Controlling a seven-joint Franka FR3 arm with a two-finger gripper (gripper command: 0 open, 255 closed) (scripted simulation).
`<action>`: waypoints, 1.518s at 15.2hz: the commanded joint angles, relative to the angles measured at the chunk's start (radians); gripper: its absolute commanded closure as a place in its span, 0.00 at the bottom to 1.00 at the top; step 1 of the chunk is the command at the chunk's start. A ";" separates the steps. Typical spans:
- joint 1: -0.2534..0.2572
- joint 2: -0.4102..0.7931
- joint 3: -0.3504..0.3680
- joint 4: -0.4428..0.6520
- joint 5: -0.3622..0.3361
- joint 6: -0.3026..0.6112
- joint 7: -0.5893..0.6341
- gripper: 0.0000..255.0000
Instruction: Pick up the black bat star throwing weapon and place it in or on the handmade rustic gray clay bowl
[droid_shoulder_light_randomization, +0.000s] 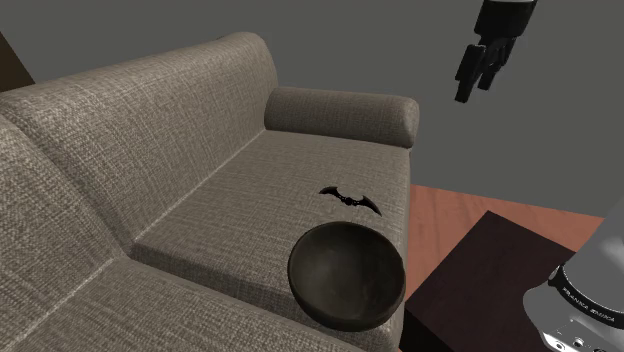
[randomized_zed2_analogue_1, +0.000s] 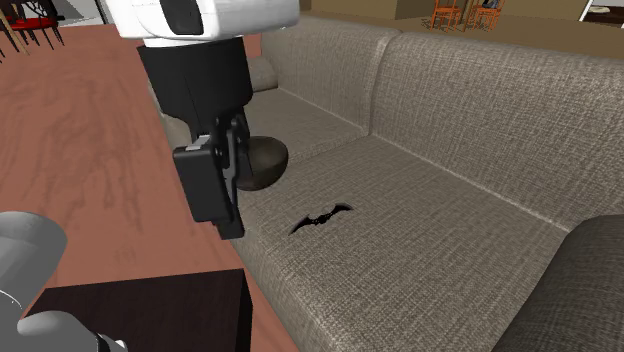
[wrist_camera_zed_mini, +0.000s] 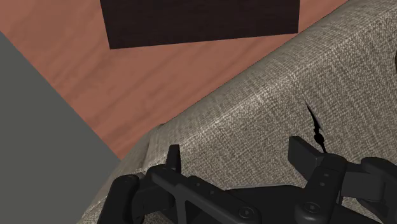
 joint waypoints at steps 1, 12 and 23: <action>0.000 0.000 0.000 0.000 0.000 0.000 0.000 0.00; 0.051 0.267 0.169 -0.020 0.042 0.242 0.151 0.00; 0.080 0.641 0.322 0.100 -0.035 0.432 0.339 0.00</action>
